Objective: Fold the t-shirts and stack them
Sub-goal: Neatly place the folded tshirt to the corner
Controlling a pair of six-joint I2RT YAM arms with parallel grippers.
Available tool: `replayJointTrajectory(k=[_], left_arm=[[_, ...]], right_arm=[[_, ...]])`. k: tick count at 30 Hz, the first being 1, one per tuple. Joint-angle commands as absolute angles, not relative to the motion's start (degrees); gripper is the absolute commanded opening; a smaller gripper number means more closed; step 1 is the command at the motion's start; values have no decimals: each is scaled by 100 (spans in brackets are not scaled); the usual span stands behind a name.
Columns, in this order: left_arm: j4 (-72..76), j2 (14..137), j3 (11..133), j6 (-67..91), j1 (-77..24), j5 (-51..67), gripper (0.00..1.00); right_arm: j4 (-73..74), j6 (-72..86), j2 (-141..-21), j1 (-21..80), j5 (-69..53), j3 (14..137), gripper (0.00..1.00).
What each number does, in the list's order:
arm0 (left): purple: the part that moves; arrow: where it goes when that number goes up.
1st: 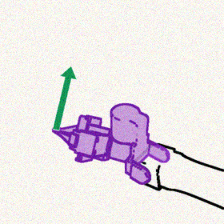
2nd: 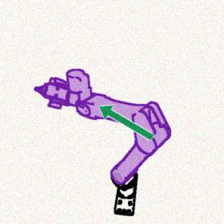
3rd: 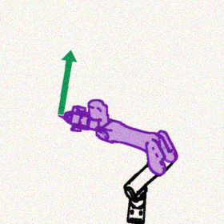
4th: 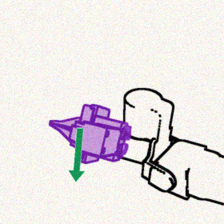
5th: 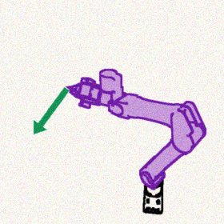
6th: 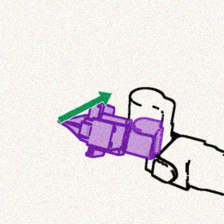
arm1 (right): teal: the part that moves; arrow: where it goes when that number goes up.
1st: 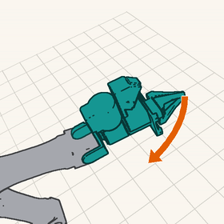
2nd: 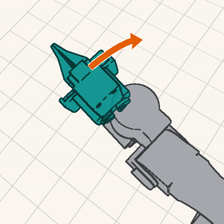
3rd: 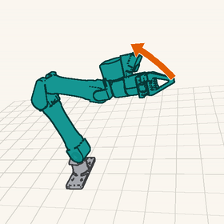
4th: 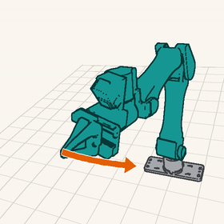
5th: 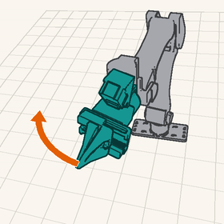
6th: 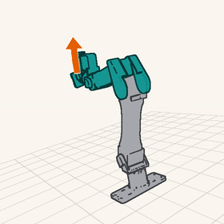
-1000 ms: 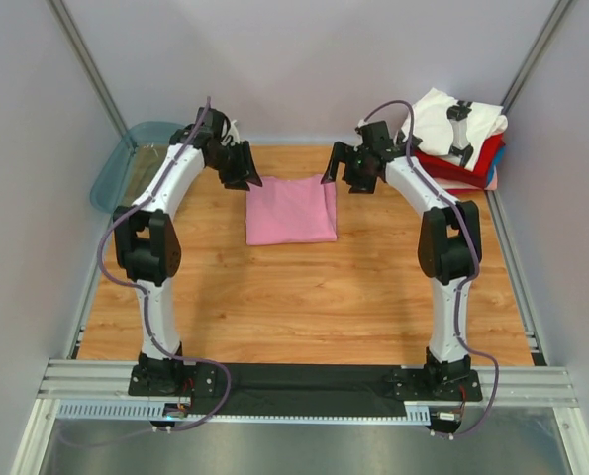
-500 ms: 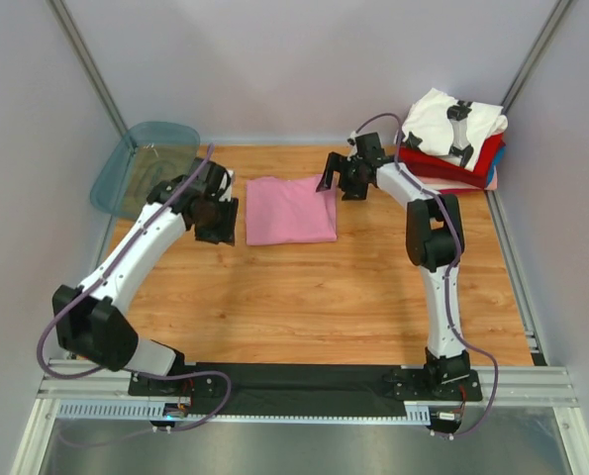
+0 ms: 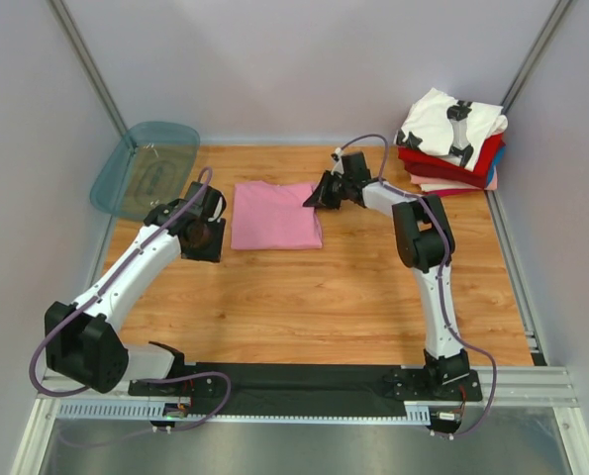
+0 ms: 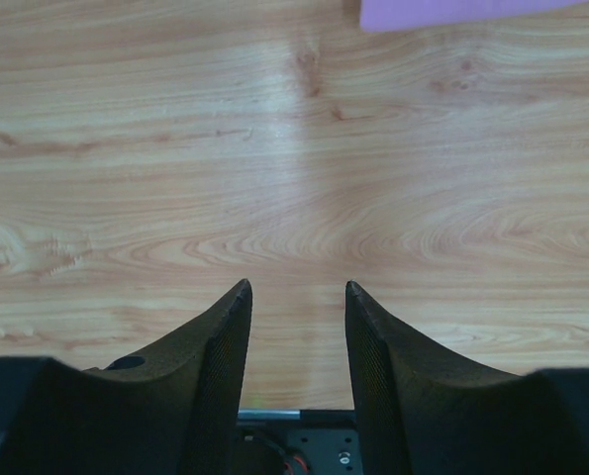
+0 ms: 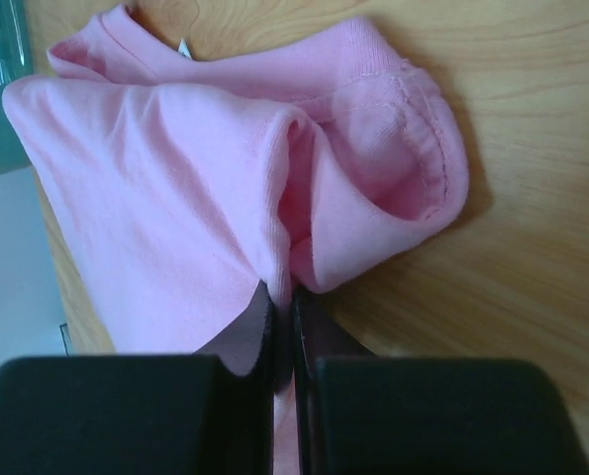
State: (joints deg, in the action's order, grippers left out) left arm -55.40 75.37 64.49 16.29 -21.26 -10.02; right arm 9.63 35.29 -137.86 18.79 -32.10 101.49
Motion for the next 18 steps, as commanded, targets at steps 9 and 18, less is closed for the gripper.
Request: replayJointTrajectory(k=[9, 18], left_arm=[[-5396, 7409, 6486, 1538, -2118, -1336, 49], [-5405, 7427, 6478, 1538, -2118, -1310, 49]], right_arm=[[1001, 3727, -12982, 1574, -3226, 9984, 0], [1818, 3446, -12613, 897, -3261, 10625, 0]])
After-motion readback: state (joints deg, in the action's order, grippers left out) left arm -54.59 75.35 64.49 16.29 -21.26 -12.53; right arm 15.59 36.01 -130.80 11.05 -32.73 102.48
